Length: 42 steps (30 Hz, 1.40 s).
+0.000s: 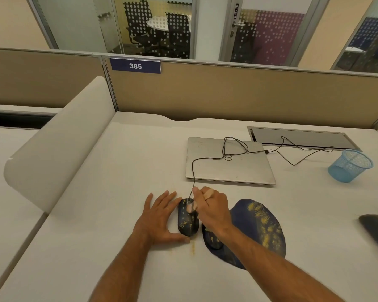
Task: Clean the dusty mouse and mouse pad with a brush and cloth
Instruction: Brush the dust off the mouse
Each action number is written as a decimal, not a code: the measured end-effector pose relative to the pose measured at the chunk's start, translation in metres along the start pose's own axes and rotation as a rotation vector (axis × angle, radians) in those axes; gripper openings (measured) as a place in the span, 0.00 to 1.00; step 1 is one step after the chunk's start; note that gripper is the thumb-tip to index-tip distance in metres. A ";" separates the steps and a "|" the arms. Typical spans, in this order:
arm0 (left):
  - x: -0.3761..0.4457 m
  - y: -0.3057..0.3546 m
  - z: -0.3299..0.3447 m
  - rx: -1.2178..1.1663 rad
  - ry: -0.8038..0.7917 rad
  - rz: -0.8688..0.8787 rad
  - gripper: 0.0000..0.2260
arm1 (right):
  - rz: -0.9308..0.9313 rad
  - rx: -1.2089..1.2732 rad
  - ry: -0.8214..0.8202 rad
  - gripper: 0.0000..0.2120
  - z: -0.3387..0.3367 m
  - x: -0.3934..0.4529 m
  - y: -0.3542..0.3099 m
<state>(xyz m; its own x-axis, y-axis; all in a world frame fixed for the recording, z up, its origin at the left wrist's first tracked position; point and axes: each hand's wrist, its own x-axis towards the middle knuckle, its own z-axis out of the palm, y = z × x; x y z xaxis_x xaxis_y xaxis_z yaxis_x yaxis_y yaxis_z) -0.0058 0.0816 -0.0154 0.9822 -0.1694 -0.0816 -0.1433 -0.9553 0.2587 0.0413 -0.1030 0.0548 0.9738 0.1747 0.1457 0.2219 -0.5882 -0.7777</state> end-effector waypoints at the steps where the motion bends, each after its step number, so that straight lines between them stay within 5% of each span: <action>1: 0.000 0.000 0.001 -0.002 0.003 -0.001 0.56 | -0.003 -0.005 -0.026 0.22 0.000 -0.002 0.001; 12: 0.001 -0.002 0.007 -0.009 0.050 0.008 0.56 | -0.050 0.017 -0.044 0.20 -0.006 -0.024 0.004; 25: 0.000 -0.001 0.002 -0.009 0.016 0.006 0.56 | -0.046 0.152 0.125 0.17 -0.018 -0.034 0.018; 28: 0.000 -0.001 0.002 -0.003 0.018 0.008 0.56 | -0.043 0.143 0.049 0.17 -0.017 -0.035 0.017; 42: 0.000 0.000 0.002 0.008 0.017 0.006 0.56 | -0.364 0.127 0.009 0.18 -0.014 -0.071 0.039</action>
<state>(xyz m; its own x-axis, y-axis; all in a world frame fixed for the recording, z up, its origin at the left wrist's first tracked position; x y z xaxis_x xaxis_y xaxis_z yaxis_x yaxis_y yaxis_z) -0.0058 0.0813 -0.0177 0.9832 -0.1712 -0.0631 -0.1503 -0.9560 0.2518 -0.0191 -0.1493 0.0231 0.8329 0.3470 0.4311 0.5458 -0.3867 -0.7434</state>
